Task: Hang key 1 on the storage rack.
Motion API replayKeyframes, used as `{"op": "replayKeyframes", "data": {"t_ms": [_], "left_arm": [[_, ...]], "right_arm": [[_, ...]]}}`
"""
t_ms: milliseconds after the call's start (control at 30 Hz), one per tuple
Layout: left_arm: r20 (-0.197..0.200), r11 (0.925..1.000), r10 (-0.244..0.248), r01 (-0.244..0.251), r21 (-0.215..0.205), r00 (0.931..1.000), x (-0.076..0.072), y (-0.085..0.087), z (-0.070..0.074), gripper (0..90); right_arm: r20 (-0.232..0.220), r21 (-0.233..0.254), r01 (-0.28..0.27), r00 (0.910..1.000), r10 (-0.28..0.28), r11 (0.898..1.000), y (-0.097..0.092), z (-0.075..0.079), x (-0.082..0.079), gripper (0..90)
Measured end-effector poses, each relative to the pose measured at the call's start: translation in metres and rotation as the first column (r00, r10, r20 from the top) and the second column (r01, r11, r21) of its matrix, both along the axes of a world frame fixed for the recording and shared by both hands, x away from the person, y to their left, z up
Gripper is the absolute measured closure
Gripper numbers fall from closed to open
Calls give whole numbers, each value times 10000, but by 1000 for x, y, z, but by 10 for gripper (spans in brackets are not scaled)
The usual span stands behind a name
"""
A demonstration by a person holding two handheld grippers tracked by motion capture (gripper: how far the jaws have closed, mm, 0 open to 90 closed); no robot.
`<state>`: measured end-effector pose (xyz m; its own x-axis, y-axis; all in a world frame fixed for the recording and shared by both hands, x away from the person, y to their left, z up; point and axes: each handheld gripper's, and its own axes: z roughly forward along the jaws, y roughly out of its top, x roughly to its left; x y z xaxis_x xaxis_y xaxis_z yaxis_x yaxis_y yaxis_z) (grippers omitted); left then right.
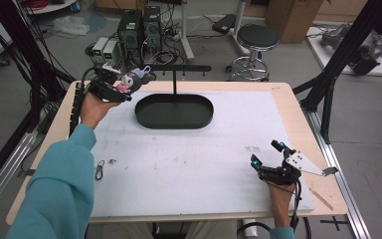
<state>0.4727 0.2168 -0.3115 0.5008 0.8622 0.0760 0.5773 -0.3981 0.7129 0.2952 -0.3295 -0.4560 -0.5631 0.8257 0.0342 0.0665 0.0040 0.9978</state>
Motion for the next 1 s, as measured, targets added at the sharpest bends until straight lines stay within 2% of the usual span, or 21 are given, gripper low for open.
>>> {"op": "replayKeyframes", "data": {"t_ms": [100, 400, 500, 667, 767, 800, 867, 1000], "left_arm": [[-121, 9997, 69, -66, 239, 9999, 3, -2, -4, 518], [-341, 9990, 173, -158, 412, 9993, 8, -10, -12, 518], [-511, 9974, 214, -178, 695, 9985, 10, -12, -16, 518], [-515, 9971, 310, -273, 706, 9982, 12, -14, -18, 518], [-579, 9956, 395, -344, 869, 9975, 14, -15, -21, 514], [-544, 9950, 422, -371, 929, 9976, 14, -15, -21, 510], [-207, 9943, 393, -370, 999, 9990, 13, -16, -21, 497], [-88, 9949, 300, -290, 964, 9995, 13, -16, -20, 476]], "right_arm": [[1, 22, -8, 10000, 8, 10000, 0, 0, 0, 26], [-17, 63, -10, 10000, 10, 10000, 0, 0, 0, 26], [-26, 67, -8, 10000, 9, 10000, 0, 0, 0, 26], [-34, 64, -12, 10000, 13, 10000, 0, 0, 0, 26], [-33, 58, -10, 10000, 11, 10000, 0, 0, 0, 26], [-37, 60, -13, 10000, 13, 10000, 0, 0, 0, 26], [-51, 54, -1, 10000, 1, 10000, 0, 0, 0, 26], [-61, 77, -4, 10000, 5, 10000, 0, 0, 0, 26]]}}
